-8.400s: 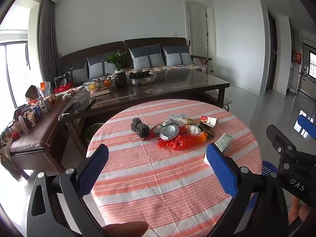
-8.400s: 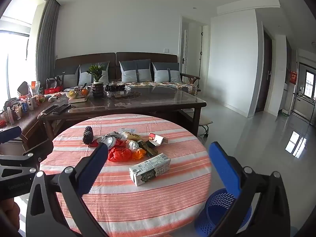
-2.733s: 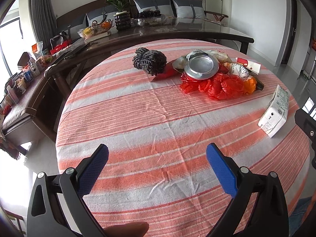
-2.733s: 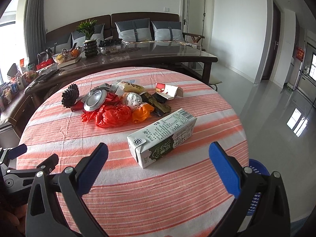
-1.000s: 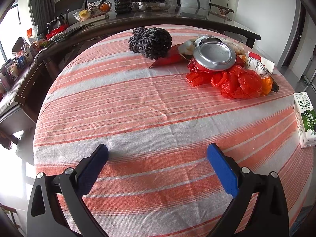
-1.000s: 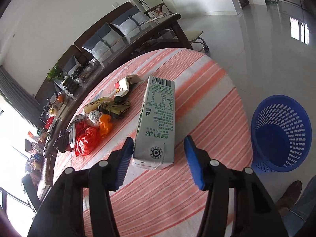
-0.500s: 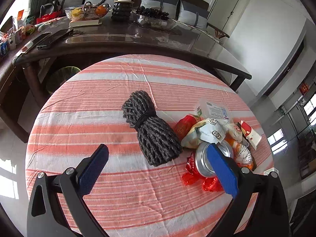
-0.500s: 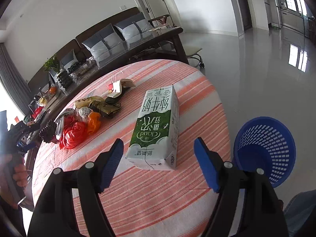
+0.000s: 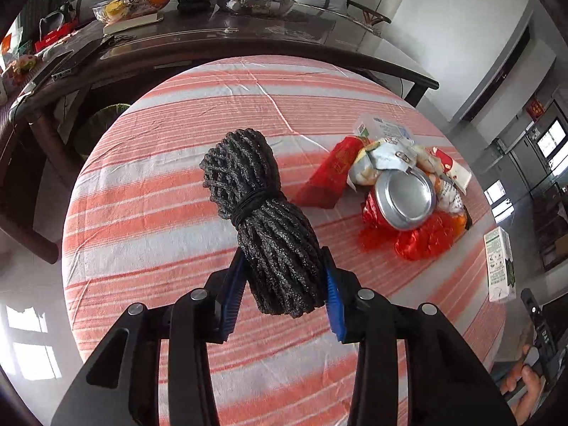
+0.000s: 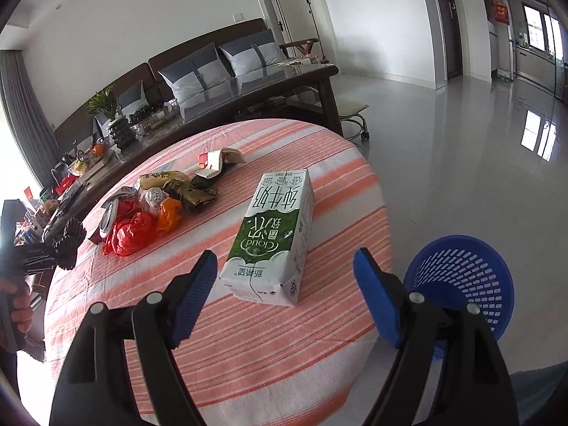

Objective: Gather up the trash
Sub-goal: 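Close the left tool on the black rope bundle while the right tool grasps the milk carton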

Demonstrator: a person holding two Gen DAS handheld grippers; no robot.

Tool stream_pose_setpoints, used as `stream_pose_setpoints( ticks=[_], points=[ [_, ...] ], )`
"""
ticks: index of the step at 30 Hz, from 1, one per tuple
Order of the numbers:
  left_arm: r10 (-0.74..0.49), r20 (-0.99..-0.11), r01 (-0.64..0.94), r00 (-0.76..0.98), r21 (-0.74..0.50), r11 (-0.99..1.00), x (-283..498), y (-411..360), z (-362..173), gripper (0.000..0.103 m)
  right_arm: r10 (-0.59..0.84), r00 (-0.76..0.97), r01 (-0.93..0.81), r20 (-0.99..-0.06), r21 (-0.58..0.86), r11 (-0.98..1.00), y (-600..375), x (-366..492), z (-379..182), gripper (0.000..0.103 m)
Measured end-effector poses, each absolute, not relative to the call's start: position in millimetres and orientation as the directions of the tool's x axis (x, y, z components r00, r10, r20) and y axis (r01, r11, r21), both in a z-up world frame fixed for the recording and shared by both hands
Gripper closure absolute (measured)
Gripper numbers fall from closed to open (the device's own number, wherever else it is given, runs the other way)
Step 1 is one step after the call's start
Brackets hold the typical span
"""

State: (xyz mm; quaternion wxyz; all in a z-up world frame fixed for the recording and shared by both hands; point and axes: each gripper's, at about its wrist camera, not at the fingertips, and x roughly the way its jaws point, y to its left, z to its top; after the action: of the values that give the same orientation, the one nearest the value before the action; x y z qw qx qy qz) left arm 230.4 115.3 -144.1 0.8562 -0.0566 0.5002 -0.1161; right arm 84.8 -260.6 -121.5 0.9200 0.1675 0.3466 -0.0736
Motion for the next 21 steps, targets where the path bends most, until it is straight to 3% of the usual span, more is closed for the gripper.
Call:
stream_pose_setpoints(
  ticks=[2,5,8,11,12,17,20,21],
  points=[
    [-0.252,-0.857,0.204,0.45,-0.176,0.963,203.0,100.4,-146.2,0.061,0.006,0.733,0.232,-0.68,0.259,0.938,-257.3,92.2,-118.8,0.025],
    [-0.253,-0.866,0.267,0.432,-0.145,0.953,173.4,73.9,-155.5,0.059,-0.003,0.659,0.175,-0.752,0.149,0.973,-236.4,116.8,-120.4,0.01],
    [-0.243,-0.861,0.294,0.447,-0.115,0.949,159.1,50.6,-163.7,0.053,-0.058,0.605,0.162,-0.794,0.052,0.985,-225.8,137.9,-133.2,0.01],
    [-0.221,-0.861,0.303,0.458,-0.083,0.949,153.1,39.8,-170.0,0.033,-0.049,0.58,0.13,-0.813,0.033,0.991,-227.0,148.7,-141.6,0.043],
    [-0.221,-0.862,0.303,0.457,-0.082,0.949,151.4,39.8,-171.3,0.031,-0.03,0.575,0.106,-0.817,0.039,0.994,-226.3,150.1,-142.8,0.045],
    [-0.215,-0.869,0.285,0.445,-0.09,0.954,143.5,58.5,-173.6,0.024,0.137,0.545,-0.09,-0.827,0.104,0.99,-207.7,138.2,-143.2,0.046],
    [-0.264,-0.859,0.292,0.439,-0.142,0.946,136.1,71.7,-163.6,0.02,0.149,0.504,-0.153,-0.851,0.082,0.985,-198.9,129.6,-144.5,0.045],
    [-0.285,-0.852,0.294,0.439,-0.164,0.942,136.0,74.4,-159.1,0.017,0.157,0.494,-0.161,-0.855,0.087,0.983,-199.1,129.1,-142.6,0.038]
  ],
)
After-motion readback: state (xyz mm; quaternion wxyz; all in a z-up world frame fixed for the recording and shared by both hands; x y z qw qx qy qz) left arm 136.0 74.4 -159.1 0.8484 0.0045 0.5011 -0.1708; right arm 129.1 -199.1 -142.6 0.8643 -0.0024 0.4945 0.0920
